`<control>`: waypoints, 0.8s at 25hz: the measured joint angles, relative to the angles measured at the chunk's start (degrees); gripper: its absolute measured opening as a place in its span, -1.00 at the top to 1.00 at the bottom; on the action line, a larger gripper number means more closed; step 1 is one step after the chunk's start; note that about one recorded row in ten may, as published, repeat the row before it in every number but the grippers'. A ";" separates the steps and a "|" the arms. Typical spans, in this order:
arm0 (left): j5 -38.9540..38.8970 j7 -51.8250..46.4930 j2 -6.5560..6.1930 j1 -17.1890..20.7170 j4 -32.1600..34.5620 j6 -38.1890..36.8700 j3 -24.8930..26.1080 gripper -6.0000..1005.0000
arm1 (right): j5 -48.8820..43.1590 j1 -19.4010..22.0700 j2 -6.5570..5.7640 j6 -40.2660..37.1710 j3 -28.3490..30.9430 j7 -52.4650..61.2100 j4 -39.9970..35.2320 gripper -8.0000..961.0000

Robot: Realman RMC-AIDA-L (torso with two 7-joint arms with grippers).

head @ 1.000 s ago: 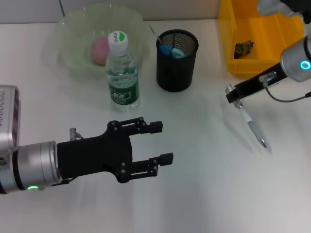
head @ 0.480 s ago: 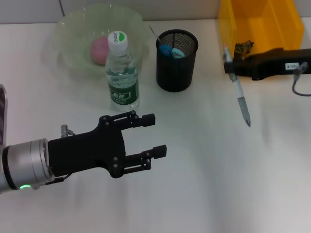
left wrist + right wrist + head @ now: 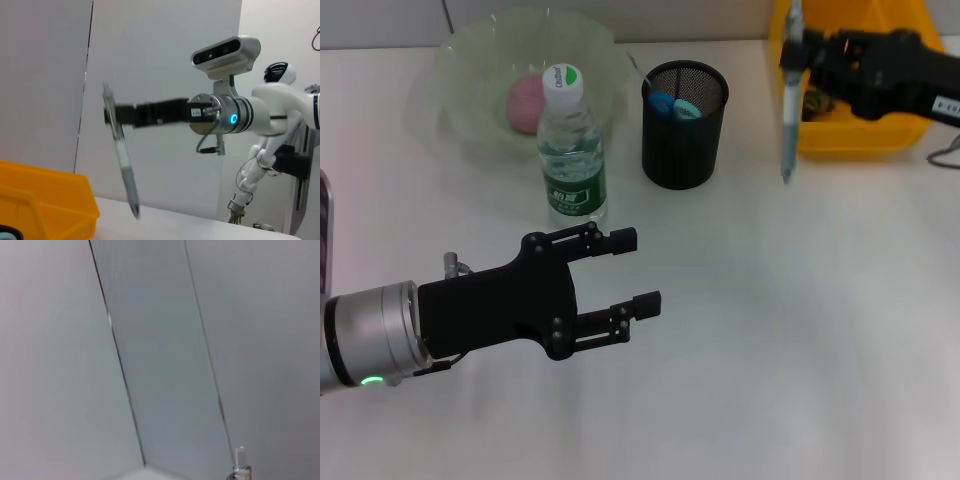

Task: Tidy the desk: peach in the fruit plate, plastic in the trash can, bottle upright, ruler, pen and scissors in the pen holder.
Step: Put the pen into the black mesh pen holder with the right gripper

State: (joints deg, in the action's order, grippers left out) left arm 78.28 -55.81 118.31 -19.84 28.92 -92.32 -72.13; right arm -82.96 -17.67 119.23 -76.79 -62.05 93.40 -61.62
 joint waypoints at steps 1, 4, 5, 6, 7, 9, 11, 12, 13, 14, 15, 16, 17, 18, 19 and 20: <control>0.00 0.00 -0.01 0.02 0.00 0.01 0.02 -0.39 | 2.21 -0.37 0.00 -0.03 0.10 -2.62 1.90 0.60; 0.02 0.00 -0.01 0.06 0.00 0.14 0.05 -0.39 | 9.23 -2.09 0.15 -0.54 -0.19 -13.74 8.38 0.60; 0.03 0.00 -0.01 0.07 0.00 0.28 0.06 -0.39 | 11.04 -2.75 0.21 -0.55 -0.41 -16.91 10.53 0.60; 0.03 0.00 -0.01 0.07 0.00 0.28 0.06 -0.39 | 12.71 -3.41 0.23 -0.56 -0.56 -19.83 12.55 0.60; 0.03 0.00 -0.01 0.07 0.00 0.28 0.06 -0.39 | 14.31 -4.20 0.25 -0.58 -0.75 -23.02 14.86 0.60; 0.04 0.00 0.00 0.11 0.00 0.40 0.06 -0.39 | 17.96 -5.96 0.27 -0.37 -1.08 -29.63 20.26 0.60; 0.06 -0.24 0.07 0.06 0.00 0.81 0.41 -0.39 | 21.77 -7.76 0.31 -0.12 -1.26 -36.29 25.70 0.60; 0.06 -0.41 0.07 -0.02 0.00 0.99 0.57 -0.39 | 23.55 -8.75 0.34 -0.05 -1.27 -39.54 28.62 0.60; 0.06 -0.54 0.08 -0.12 0.00 1.19 0.66 -0.39 | 25.63 -10.62 0.38 0.01 -1.26 -45.54 33.36 0.60; 0.06 -0.58 0.08 -0.16 0.00 1.40 0.73 -0.39 | 25.63 -10.62 0.38 0.01 -1.26 -45.54 33.36 0.60; 0.06 -0.62 0.09 -0.21 0.00 1.65 0.88 -0.39 | 26.13 -11.43 0.38 0.02 -1.22 -47.47 35.04 0.60; 0.06 -0.62 0.09 -0.21 0.00 1.65 0.88 -0.39 | 26.52 -12.23 0.42 0.04 -1.19 -49.43 36.82 0.60; 0.06 -0.69 0.12 -0.32 -0.01 2.08 1.23 -0.39 | 26.91 -12.95 0.44 0.04 -1.18 -50.89 38.22 0.60; 0.09 -0.94 0.16 -0.63 -0.04 2.30 1.54 -0.39 | 27.51 -14.15 0.53 0.08 -1.31 -52.63 40.46 0.60; 0.14 -1.20 0.16 -0.80 -0.06 2.35 1.55 -0.39 | 27.51 -14.15 0.53 0.08 -1.31 -52.63 40.46 0.60; 0.14 -1.20 0.16 -0.80 -0.06 2.35 1.55 -0.39 | 27.64 -14.86 0.58 0.17 -1.37 -53.48 41.52 0.60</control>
State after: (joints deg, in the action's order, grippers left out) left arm 78.42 -57.02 118.47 -20.64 28.86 -89.97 -70.58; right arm -55.33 -32.53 119.81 -76.63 -63.43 39.92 -20.10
